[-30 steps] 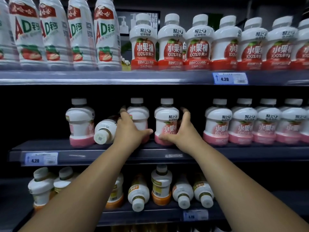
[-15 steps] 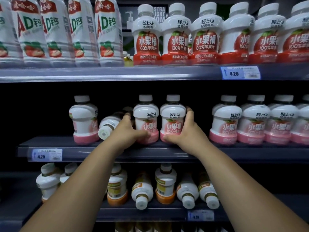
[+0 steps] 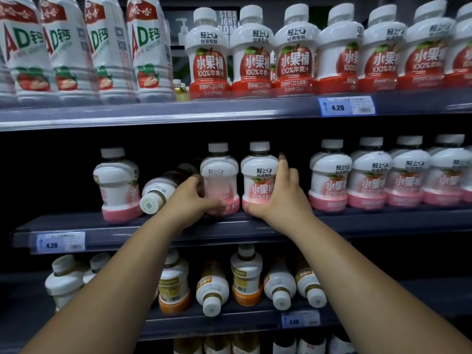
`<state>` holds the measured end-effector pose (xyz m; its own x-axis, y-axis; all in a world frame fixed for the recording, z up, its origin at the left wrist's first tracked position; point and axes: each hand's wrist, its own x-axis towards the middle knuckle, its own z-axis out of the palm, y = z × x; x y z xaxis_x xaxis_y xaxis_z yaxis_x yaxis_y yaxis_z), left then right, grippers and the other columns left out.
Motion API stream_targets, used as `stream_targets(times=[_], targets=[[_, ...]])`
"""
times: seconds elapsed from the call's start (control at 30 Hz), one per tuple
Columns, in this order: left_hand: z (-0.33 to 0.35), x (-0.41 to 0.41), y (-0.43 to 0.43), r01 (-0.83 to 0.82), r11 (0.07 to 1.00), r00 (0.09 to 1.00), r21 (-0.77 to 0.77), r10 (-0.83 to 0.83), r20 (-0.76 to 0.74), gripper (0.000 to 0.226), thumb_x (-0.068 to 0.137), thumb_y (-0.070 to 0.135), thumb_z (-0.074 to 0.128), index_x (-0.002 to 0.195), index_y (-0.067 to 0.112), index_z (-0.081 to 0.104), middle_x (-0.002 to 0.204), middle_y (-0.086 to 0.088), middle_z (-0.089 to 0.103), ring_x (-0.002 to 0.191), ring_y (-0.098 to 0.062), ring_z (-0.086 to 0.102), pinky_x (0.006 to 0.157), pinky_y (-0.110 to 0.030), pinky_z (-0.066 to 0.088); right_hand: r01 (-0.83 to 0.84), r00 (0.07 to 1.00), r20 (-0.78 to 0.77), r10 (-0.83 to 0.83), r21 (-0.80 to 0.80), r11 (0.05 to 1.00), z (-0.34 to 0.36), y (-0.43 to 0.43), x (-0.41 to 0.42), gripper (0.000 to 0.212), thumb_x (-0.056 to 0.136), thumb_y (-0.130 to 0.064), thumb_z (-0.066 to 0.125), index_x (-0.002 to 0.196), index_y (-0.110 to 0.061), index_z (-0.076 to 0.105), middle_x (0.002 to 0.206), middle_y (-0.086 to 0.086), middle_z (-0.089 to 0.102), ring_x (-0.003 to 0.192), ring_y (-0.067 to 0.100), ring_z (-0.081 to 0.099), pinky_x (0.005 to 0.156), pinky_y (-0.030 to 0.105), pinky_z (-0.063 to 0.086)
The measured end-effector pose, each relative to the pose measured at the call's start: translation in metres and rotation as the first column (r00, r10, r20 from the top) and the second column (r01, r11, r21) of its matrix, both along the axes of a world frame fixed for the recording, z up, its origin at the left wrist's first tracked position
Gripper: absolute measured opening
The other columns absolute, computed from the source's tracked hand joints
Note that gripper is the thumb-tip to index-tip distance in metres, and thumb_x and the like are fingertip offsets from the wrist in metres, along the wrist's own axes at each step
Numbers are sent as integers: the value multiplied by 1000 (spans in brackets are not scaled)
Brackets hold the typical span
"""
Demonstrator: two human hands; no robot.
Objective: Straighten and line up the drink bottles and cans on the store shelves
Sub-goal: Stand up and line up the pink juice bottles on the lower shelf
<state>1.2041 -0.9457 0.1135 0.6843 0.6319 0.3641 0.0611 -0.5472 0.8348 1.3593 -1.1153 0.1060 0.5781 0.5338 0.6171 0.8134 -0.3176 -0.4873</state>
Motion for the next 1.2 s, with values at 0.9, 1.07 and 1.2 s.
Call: stream_targets(times=[0.9,1.07,1.2], targets=[[14,30,-32,75,997,996,10,-75,-43,68,42,31,97,100,18,65,86,8,77,81,-9,73,72,-27,58,-103,937,-335,97,0,995,12,-21,25,147,46,-55,89,148,-41,-16,151,4,40,124,23,51,103,39,45],[17,33,-38,38,996,997,75,-32,-74,62,46,35,97,98,20,67,86,9,76,79,-5,72,74,-25,56,-11,984,-178,17,32,999,4,-21,21,138,53,-55,86,149,-39,-12,151,6,39,127,27,50,93,29,40],[19,39,-44,91,993,993,73,-85,-83,45,56,18,96,92,17,70,80,11,76,74,-1,71,61,-13,52,-33,995,-92,39,67,997,0,-30,22,133,62,-51,84,151,-38,-14,154,9,32,132,30,44,96,34,38]])
